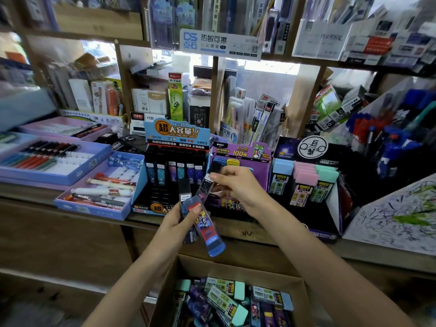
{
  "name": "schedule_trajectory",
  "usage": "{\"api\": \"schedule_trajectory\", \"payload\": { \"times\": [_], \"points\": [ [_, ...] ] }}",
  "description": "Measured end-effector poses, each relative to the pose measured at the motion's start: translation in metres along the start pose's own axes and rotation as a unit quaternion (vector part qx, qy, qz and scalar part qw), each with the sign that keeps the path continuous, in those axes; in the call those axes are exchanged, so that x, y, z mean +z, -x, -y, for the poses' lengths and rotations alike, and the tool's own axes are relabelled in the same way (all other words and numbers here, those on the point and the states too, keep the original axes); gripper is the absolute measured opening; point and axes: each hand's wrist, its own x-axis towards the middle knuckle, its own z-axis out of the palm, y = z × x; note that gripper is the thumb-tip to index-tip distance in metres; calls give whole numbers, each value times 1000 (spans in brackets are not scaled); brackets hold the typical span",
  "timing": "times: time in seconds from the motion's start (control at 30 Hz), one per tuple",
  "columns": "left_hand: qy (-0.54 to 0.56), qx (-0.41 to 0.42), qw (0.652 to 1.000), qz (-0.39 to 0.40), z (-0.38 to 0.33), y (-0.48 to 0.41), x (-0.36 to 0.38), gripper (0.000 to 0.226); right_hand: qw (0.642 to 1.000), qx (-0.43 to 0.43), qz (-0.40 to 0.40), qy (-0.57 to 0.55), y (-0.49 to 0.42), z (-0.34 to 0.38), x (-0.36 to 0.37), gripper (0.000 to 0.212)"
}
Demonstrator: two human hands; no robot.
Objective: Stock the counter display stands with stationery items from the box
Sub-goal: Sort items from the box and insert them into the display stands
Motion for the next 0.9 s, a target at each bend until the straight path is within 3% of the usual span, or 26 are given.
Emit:
{"api": "schedule_trajectory", "payload": {
  "times": [0.13,0.23,0.27,0.53,0.9],
  "points": [
    [-2,9,999,-42,-6,-1,-26,34,996,-55,-66,-27,-24,20,9,12],
    [-16,18,997,-77,-11,2,-48,31,990,-98,-95,43,-45,23,25,1],
    [-26,22,996,-88,-13,3,-56,30,986,-107,-100,78,-52,22,32,7],
    [-14,29,989,-142,-11,8,-94,29,941,-165,-90,280,-82,3,78,21],
    [15,23,990,-138,-2,2,-100,17,937,-127,-52,321,-99,7,83,22]
  ]
}}
